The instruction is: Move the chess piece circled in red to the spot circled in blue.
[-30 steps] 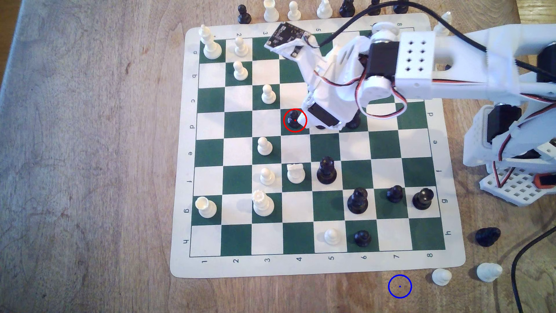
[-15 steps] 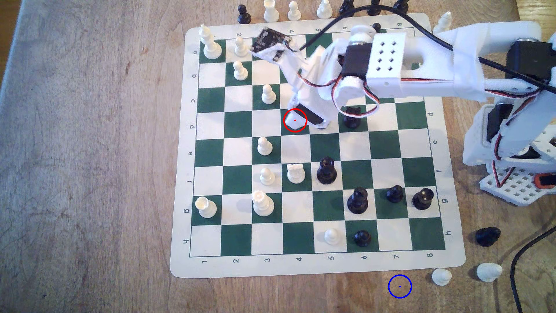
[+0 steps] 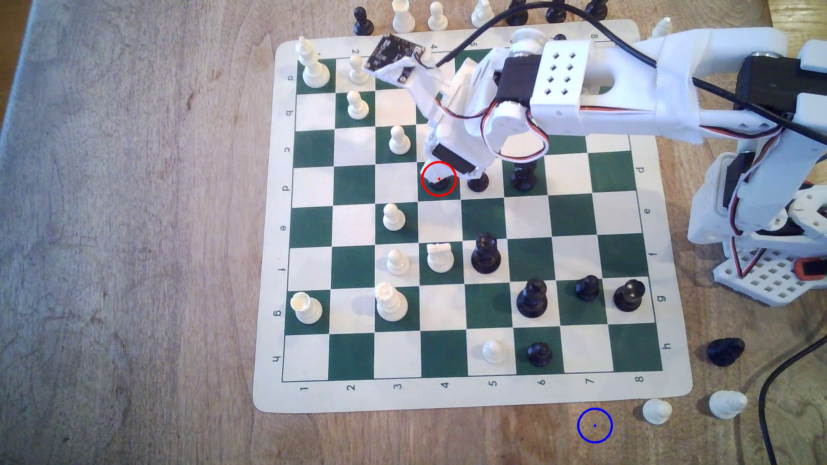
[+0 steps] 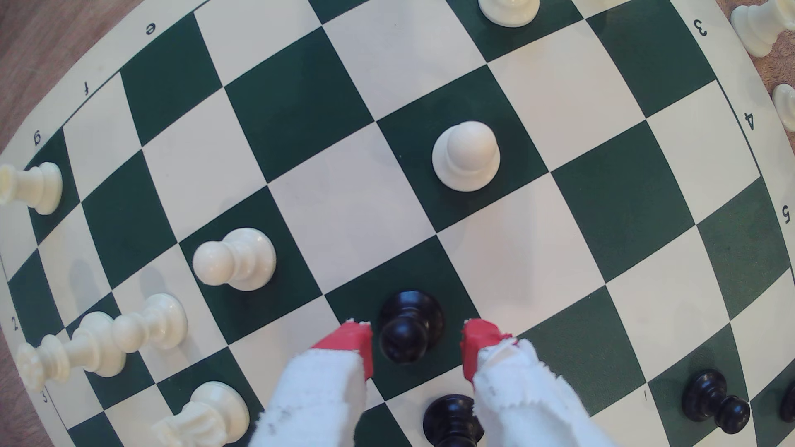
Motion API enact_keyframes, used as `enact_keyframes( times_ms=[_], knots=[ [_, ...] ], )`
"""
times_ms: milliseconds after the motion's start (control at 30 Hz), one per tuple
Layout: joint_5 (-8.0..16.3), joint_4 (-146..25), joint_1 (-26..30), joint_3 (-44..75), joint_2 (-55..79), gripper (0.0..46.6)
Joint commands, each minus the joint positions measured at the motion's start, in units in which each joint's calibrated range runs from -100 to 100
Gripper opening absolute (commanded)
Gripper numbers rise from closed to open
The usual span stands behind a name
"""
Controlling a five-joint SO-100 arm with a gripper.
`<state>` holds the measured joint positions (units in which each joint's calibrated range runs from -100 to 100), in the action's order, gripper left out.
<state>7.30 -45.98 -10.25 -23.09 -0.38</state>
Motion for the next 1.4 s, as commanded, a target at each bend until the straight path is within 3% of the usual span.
enact_keyframes(
  times_ms=[0,200,833,1367],
  knots=[
    [-0.2,0.2,-0.2,5.0,-1.0,11.5],
    [0.2,0.5,0.9,4.2,0.1,13.6],
    [0.0,1.6,1.3,3.6,3.1,14.0],
    [0.4,4.2,1.8,3.5,4.2,12.1]
  ],
)
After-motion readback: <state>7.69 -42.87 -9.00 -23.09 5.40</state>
